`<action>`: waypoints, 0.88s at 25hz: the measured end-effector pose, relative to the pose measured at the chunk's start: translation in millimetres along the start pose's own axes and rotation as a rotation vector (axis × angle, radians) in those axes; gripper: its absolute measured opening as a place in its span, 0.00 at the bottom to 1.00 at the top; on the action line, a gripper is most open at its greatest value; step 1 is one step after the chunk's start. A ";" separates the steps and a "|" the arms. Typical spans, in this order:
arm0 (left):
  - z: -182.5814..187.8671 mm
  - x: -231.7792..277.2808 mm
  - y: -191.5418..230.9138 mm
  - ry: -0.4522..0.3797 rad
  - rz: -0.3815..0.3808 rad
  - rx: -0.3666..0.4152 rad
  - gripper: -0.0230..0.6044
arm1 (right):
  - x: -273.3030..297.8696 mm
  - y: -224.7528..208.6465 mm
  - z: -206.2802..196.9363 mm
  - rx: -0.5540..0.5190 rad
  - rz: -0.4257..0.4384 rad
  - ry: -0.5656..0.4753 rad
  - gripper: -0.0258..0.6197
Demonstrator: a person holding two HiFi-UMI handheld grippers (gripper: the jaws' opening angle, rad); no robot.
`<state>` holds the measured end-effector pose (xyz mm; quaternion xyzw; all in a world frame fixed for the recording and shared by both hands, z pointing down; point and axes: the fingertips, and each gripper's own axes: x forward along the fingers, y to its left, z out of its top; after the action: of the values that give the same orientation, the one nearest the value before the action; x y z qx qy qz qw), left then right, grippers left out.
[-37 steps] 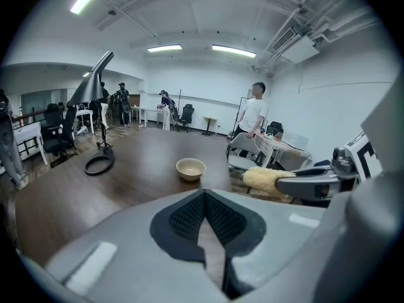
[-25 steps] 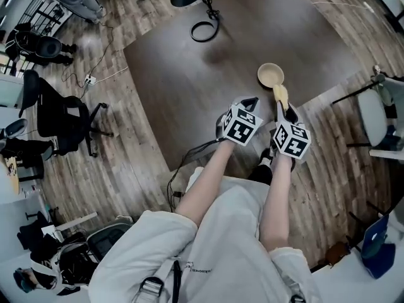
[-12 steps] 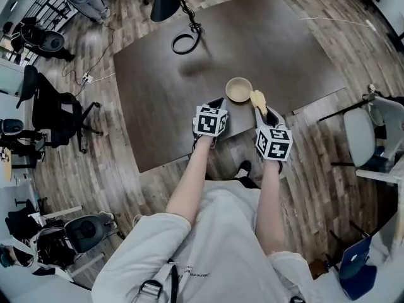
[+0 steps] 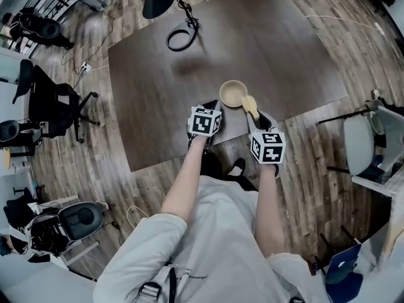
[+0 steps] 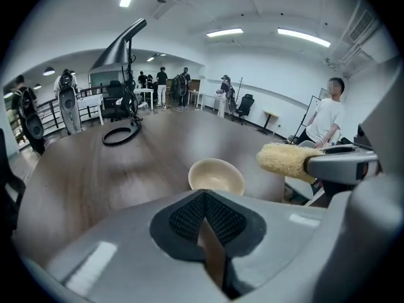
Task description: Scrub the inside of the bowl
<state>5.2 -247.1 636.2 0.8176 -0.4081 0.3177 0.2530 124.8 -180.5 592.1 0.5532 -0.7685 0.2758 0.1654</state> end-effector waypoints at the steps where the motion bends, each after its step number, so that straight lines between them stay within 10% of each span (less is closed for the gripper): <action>1: -0.5 3.6 0.8 0.009 -0.014 -0.004 0.04 | 3.6 1.1 -0.8 -0.009 0.007 0.013 0.23; 22: 12.3 94.1 36.4 0.134 -0.146 -0.057 0.15 | 73.0 -32.7 12.6 -0.027 -0.018 0.134 0.23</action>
<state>22.7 -322.6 701.8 0.8146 -0.3384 0.3407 0.3252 131.8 -251.2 630.8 0.5383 -0.7542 0.3003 0.2262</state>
